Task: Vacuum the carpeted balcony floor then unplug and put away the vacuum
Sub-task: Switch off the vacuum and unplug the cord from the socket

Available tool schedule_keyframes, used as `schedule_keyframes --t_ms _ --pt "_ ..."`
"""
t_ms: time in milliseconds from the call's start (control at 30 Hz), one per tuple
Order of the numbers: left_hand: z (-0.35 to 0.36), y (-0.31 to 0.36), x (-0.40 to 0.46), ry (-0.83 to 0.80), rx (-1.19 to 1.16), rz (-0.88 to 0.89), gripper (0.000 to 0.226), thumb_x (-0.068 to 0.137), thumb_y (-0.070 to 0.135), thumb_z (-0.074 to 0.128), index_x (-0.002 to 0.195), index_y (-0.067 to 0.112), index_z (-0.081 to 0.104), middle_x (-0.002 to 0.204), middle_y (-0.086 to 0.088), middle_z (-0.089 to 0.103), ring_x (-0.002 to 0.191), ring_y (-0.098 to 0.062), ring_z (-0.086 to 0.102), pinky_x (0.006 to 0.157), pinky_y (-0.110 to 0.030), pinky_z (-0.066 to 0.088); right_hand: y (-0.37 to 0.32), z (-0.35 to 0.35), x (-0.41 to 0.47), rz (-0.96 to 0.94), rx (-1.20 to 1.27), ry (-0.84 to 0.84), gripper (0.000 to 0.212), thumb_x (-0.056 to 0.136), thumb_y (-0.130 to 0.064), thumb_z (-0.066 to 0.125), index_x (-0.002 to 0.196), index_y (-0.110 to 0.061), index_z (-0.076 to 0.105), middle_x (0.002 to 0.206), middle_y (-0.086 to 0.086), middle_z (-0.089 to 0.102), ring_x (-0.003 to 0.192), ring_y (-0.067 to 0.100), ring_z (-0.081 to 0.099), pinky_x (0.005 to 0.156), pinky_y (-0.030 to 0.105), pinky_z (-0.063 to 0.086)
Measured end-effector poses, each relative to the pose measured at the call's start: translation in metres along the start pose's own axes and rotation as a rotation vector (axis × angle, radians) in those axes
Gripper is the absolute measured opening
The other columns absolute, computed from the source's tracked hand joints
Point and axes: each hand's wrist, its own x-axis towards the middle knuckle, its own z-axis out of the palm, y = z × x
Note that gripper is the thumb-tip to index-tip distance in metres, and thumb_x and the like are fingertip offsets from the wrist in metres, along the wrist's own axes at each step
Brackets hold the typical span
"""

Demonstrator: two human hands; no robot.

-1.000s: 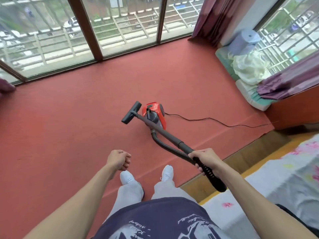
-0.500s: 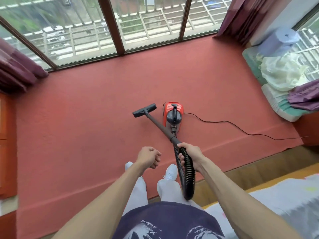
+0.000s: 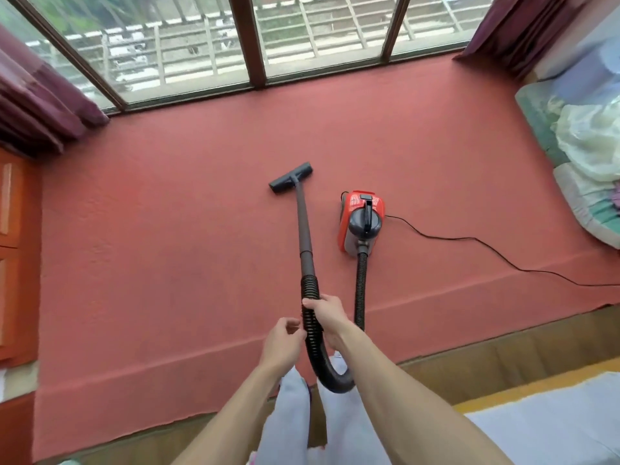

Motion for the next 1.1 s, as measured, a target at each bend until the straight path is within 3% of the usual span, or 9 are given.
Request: schedule_keyframes --t_ms 67,200,300,400,600,733,833,967,1100 --pt "0.004 -0.020 0.020 0.014 0.014 -0.010 0.024 0.089 0.019 0.058 0.113 0.019 0.057 0.108 0.002 0.064 0.103 -0.018 0.061 0.089 -0.037 0.051 0.024 0.008 0.013 -0.013 -0.024 -0.006 0.002 0.091 -0.001 0.059 0.093 -0.002 0.059 0.072 0.011 0.058 0.063 0.023 0.058 0.059 0.032 0.049" --pt "0.006 -0.061 0.062 0.034 -0.026 -0.041 0.015 0.090 0.016 0.057 0.100 0.024 0.050 0.094 -0.004 0.066 0.077 -0.018 0.064 0.057 -0.024 0.046 0.068 0.035 0.044 -0.005 -0.092 -0.114 0.013 0.097 -0.004 0.055 0.104 -0.005 0.065 0.088 0.010 0.067 0.074 0.017 0.064 0.059 0.020 0.050" --pt "-0.013 -0.099 0.102 0.117 0.038 -0.085 0.017 0.088 0.014 0.060 0.103 0.012 0.052 0.093 -0.011 0.066 0.075 -0.024 0.061 0.054 -0.028 0.039 0.088 0.064 0.071 0.005 -0.265 -0.234 0.030 0.095 -0.011 0.056 0.123 -0.008 0.065 0.112 0.007 0.069 0.099 0.018 0.065 0.081 0.023 0.051" --pt "-0.056 -0.134 0.139 0.264 0.129 -0.135 0.024 0.088 0.015 0.065 0.105 0.007 0.051 0.095 -0.014 0.063 0.084 -0.032 0.060 0.061 -0.033 0.039 0.081 0.087 0.087 -0.046 -0.567 -0.271 0.058 0.093 -0.022 0.057 0.147 -0.009 0.042 0.148 0.006 0.048 0.135 0.020 0.047 0.109 0.029 0.036" --pt "-0.126 -0.168 0.185 0.540 0.304 -0.239 0.039 0.080 0.007 0.065 0.118 0.002 0.062 0.115 -0.024 0.061 0.110 -0.040 0.055 0.095 -0.045 0.044 0.055 0.080 0.126 -0.049 -0.726 -0.151 0.054 0.091 -0.024 0.060 0.141 -0.007 0.051 0.139 0.007 0.057 0.127 0.023 0.054 0.111 0.035 0.038" --pt "-0.111 -0.132 0.186 0.429 0.315 -0.100 0.033 0.084 0.011 0.062 0.117 0.007 0.063 0.120 -0.015 0.062 0.117 -0.032 0.053 0.098 -0.037 0.039 0.025 0.070 0.127 -0.076 -0.702 -0.057 0.052 0.087 -0.025 0.061 0.135 -0.008 0.057 0.116 0.005 0.066 0.107 0.021 0.060 0.105 0.040 0.046" --pt "-0.086 -0.089 0.178 0.271 0.319 0.033 0.018 0.086 0.010 0.057 0.101 0.011 0.067 0.110 -0.008 0.067 0.107 -0.026 0.059 0.092 -0.031 0.041 -0.006 0.061 0.109 -0.170 -0.883 -0.030 0.047 0.090 -0.022 0.054 0.136 -0.012 0.057 0.133 0.006 0.062 0.124 0.024 0.056 0.107 0.031 0.041" --pt "-0.059 -0.024 0.162 0.147 0.354 0.139 0.021 0.090 0.013 0.052 0.103 0.014 0.068 0.108 -0.002 0.068 0.107 -0.020 0.059 0.087 -0.026 0.040 -0.050 0.028 0.079 -0.319 -1.182 0.017 0.049 0.085 -0.018 0.047 0.133 -0.012 0.058 0.133 0.011 0.062 0.123 0.030 0.056 0.104 0.037 0.045" --pt "-0.038 0.039 0.155 0.093 0.342 0.164 0.018 0.089 0.015 0.050 0.096 0.021 0.066 0.102 -0.002 0.070 0.098 -0.020 0.063 0.081 -0.028 0.047 -0.103 -0.026 0.059 -0.403 -1.248 0.094 0.050 0.087 -0.018 0.047 0.135 -0.012 0.056 0.137 0.010 0.058 0.126 0.029 0.053 0.105 0.038 0.043"
